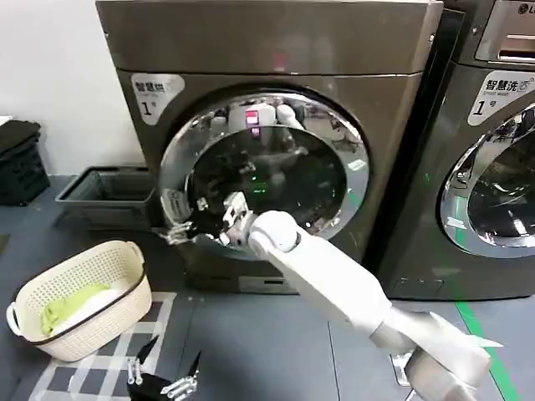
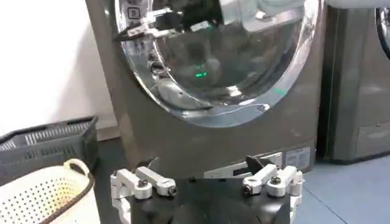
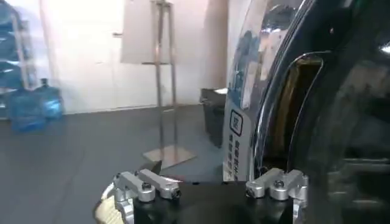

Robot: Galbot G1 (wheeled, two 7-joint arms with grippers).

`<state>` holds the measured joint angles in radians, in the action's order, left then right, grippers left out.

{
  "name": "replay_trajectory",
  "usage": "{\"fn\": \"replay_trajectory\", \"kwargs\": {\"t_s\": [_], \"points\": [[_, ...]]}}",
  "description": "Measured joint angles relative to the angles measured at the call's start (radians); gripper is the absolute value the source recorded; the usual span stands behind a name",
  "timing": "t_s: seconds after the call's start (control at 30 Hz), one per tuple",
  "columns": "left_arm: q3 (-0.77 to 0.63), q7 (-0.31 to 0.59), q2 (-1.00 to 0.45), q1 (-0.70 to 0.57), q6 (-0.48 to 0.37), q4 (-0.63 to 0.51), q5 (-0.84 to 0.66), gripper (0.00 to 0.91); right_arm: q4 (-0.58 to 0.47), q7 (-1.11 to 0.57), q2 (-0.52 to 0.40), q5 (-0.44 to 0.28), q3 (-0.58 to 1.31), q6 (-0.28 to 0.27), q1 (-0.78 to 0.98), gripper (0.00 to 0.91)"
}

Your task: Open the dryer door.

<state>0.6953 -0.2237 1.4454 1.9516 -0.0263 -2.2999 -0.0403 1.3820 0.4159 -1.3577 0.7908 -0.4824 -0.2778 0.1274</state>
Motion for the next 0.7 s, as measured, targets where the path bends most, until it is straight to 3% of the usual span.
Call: {"fn": "replay_trajectory", "kwargs": {"t_s": [0.7], "points": [[0.244,-0.027,-0.061,-0.096,-0.147,-0.020,-0.250,0.907,0.233,0.089,0.173,0.084,-0.009,-0.015,0.059,0.907]]}}
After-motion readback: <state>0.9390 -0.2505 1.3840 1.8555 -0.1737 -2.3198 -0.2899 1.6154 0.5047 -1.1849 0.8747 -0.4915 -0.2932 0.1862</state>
